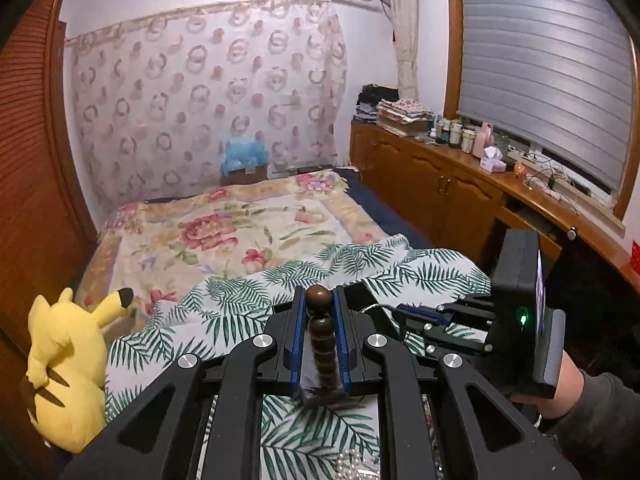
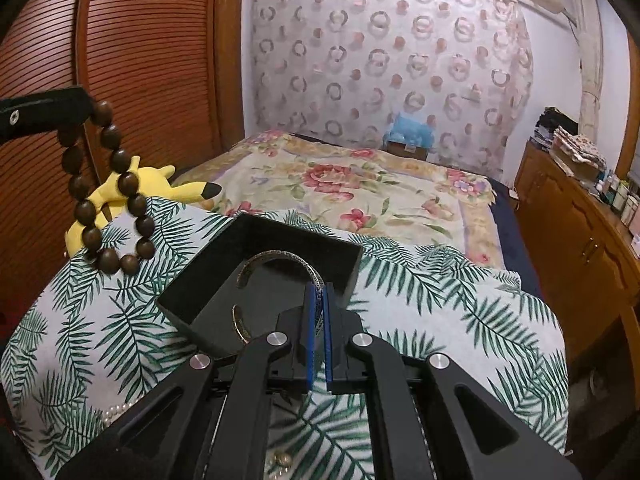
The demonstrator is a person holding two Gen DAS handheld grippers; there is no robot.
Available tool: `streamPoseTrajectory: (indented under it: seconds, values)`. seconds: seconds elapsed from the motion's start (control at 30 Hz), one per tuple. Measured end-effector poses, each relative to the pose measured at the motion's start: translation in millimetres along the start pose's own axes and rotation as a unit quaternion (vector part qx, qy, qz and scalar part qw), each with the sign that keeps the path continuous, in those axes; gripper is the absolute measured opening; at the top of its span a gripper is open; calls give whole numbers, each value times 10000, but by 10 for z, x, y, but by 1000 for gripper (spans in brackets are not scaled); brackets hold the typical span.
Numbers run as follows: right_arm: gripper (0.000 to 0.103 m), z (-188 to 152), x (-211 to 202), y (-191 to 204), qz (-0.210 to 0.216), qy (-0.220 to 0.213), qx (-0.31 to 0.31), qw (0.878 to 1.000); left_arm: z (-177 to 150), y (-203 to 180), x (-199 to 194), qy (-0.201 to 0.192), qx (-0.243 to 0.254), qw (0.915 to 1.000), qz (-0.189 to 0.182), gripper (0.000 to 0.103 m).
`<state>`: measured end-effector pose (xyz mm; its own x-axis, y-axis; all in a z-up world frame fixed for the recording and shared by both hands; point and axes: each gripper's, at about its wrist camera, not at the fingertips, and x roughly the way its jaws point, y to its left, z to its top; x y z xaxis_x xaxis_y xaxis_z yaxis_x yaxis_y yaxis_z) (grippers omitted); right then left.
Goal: Organize jewelry
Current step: 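Carry the brown bead bracelet with the left gripper into the black box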
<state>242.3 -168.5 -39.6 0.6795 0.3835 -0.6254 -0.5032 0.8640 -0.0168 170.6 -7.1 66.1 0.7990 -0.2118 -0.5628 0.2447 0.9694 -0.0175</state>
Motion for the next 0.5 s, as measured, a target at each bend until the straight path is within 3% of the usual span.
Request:
streamPoseTrajectory:
  seconds: [0.23, 0.5]
  values:
    - [6, -29, 199, 9, 250, 195, 39, 9995, 54, 36, 243, 109, -82, 9999, 24, 12]
    - [5, -42, 85, 36, 406, 47, 40, 9992, 11, 37, 490, 300, -163, 9994, -33, 12]
